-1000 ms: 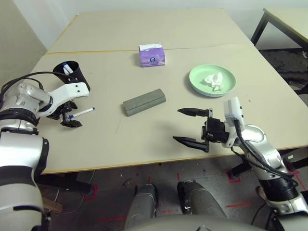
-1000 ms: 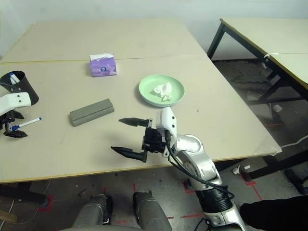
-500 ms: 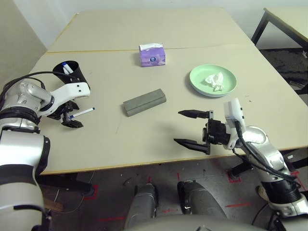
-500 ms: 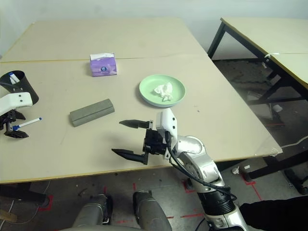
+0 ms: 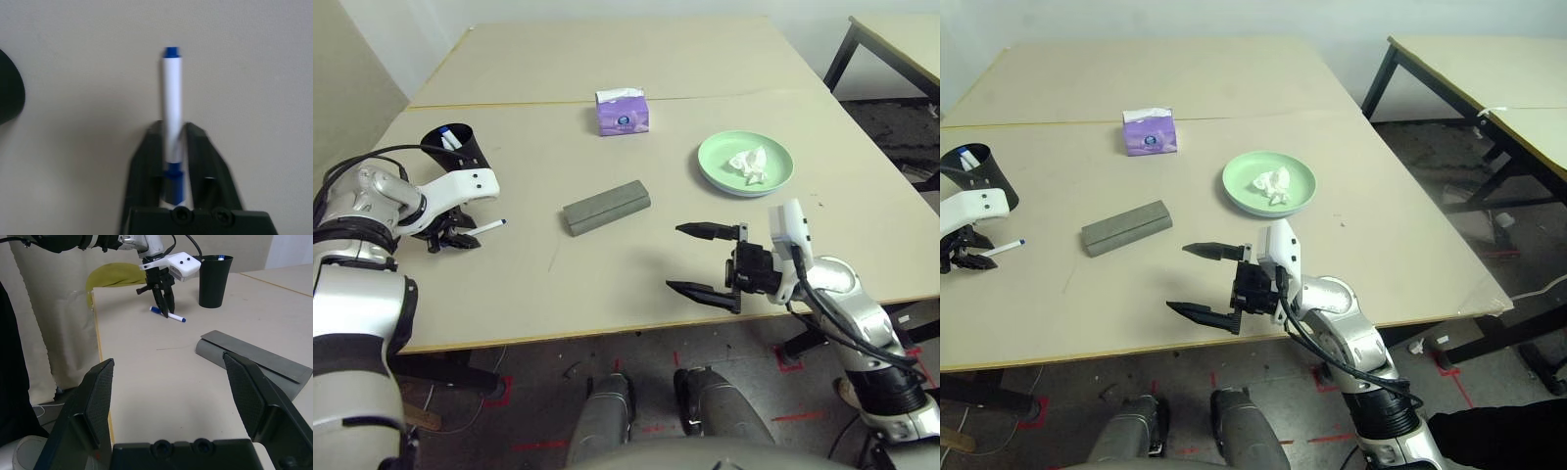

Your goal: Organize and tidy the items on the table.

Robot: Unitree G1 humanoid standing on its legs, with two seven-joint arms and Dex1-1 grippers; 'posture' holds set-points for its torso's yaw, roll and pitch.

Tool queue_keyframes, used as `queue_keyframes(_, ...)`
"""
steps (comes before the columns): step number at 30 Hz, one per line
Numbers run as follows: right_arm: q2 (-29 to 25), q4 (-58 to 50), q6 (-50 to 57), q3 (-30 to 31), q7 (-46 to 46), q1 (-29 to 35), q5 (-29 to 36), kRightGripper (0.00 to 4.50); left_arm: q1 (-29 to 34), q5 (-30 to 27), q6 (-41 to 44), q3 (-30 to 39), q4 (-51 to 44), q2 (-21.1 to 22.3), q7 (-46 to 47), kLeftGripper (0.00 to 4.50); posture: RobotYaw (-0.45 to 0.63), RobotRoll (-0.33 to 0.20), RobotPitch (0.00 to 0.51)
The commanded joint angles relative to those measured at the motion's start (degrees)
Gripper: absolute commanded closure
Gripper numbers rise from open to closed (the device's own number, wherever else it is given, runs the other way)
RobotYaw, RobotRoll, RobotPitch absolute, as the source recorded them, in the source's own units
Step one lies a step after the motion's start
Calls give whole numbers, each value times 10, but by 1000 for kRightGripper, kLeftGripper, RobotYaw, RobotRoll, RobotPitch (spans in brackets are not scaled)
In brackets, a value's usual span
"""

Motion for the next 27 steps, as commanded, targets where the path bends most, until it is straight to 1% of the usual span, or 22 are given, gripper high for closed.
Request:
queue_keyframes(1,-1,-6,3,0,-1,1,2,0,-2,3,2,1,7,-1,-3,4475,-136,0,152)
queue_keyframes(7,-1,-2,2,0,0,-3,1,0,-2,-5,6,8,7,1,-19,4475,-132,0,150)
queue_keyframes(10,-1,-1,1,1,1,-3,1,0,-14,-53,27,52,5,-7,-52,4475,-129,0,151)
queue_keyframes(12,-1,0,0,1,2,-2,0,0,-30,-98,53,91,-1,-17,-101,4475,-125,0,150)
queue_keyframes(15,0,3,-1,3,3,-2,-2,0,-61,-186,125,158,-16,-33,-197,4475,-123,0,152)
queue_keyframes(18,2,7,-3,6,4,-3,-4,0,-85,-279,210,206,-48,-37,-221,4475,-113,0,149)
queue_keyframes(21,5,12,-6,10,7,-3,-6,0,-102,-348,265,278,-72,-30,-209,4475,-104,0,146)
queue_keyframes(23,6,14,-7,12,9,-4,-7,0,-108,-385,272,325,-83,-25,-163,4475,-99,0,144)
queue_keyframes(24,7,15,-8,12,9,-5,-7,0,-110,-399,276,344,-86,-21,-138,4475,-99,0,144)
queue_keyframes(27,9,20,-10,13,13,-7,-8,0,-103,-432,231,409,-78,0,-9,4475,-87,0,136)
